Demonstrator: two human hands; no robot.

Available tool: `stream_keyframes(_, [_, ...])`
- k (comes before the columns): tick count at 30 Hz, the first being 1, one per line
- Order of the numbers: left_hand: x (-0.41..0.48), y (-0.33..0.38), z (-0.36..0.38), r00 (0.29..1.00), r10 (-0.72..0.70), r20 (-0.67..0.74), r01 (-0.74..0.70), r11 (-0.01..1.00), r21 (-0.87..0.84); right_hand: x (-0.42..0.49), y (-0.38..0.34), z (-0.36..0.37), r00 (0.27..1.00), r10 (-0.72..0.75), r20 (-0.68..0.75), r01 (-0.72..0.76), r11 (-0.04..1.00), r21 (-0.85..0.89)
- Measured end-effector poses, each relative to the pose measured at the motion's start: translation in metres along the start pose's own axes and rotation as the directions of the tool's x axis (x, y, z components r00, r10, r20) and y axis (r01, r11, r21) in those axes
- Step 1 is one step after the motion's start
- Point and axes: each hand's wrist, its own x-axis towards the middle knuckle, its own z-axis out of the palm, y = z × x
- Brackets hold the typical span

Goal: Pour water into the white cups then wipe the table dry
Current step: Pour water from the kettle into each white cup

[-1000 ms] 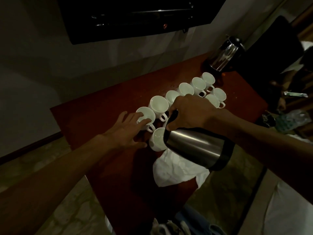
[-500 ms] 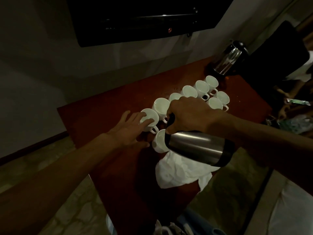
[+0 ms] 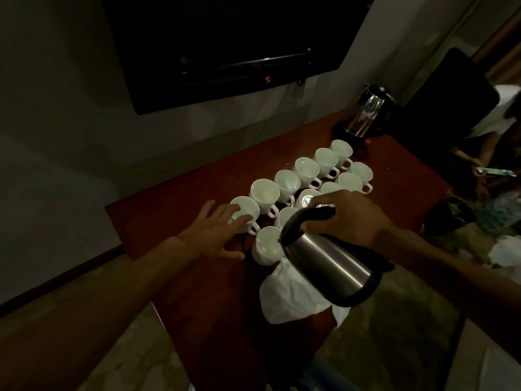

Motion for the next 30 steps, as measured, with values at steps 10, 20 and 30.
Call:
stream_keyframes(10, [0.000,0.028,-0.032,0.994,0.028,-0.106,-0.036,0.997,-0.074,-0.046,0.022,0.033,0.965,0.076,-0.250,-0.018,0.974,0.224])
stream_keyframes(20, [0.010,0.054,-0.057,0.990,-0.086,-0.110,0.077,0.993,-0.088,-0.071,0.065,0.047,0.922,0.113,-0.372,0.071,0.892,0.447])
stream_keyframes(30, [0.047,0.118,-0.075,0.970,-0.223,-0.098,0.205,0.964,-0.167,-0.077,0.127,0.016,0.902,0.076,-0.425,0.180,0.829,0.529])
